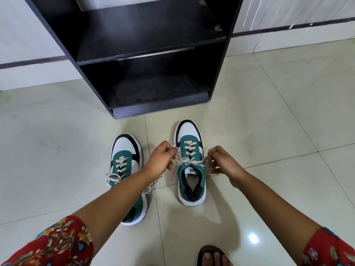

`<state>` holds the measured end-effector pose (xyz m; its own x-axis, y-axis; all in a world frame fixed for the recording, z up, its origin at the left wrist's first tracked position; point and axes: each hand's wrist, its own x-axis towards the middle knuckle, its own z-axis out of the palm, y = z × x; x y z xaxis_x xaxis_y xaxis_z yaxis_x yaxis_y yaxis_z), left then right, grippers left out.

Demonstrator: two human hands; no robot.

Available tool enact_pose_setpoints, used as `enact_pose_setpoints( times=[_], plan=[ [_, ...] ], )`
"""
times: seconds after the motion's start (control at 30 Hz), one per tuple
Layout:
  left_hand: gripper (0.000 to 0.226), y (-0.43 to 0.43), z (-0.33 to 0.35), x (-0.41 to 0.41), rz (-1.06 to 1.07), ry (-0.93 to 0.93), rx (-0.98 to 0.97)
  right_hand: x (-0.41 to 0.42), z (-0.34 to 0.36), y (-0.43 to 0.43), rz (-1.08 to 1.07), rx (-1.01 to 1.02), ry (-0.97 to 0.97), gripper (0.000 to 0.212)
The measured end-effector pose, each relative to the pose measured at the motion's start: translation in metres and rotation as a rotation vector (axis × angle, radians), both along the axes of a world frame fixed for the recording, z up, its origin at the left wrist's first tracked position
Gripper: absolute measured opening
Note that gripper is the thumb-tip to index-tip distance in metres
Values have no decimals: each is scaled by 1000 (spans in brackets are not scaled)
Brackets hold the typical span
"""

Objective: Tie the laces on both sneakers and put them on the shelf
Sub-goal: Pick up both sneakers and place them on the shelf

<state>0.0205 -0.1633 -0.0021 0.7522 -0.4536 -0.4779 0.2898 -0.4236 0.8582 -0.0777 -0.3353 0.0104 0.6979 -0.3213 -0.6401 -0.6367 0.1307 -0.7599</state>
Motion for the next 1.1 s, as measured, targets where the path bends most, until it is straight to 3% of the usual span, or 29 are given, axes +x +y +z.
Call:
enact_pose_setpoints(
  times=[0.1,0.17,0.23,0.27,0.37,0.47,0.6,0.77,1.1],
  plan=[
    [26,6,10,-7,246,36,-51,-6,1,2,-168,-18,-11,17],
    [39,19,15,-12,296,-141,-3,-17,2,8,-149,-373,-102,30],
    [44,38,20,-23,202,-345,98,-29,10,19,54,-786,-250,25],
    [43,47,23,-31,137,-427,152,-34,21,26,209,-899,-268,20],
    [41,78,23,-56,-35,-705,343,-45,38,54,746,-1048,5,41],
    [45,103,16,-68,-87,-843,499,-50,33,71,1001,-1145,208,61],
    [55,134,4,-94,17,-765,538,-49,20,77,974,-1204,194,56],
    [56,147,-1,-99,33,-384,540,-46,16,76,932,-1170,232,51],
    [24,128,17,-62,37,-391,501,-26,24,76,748,-1148,14,28]
  ],
)
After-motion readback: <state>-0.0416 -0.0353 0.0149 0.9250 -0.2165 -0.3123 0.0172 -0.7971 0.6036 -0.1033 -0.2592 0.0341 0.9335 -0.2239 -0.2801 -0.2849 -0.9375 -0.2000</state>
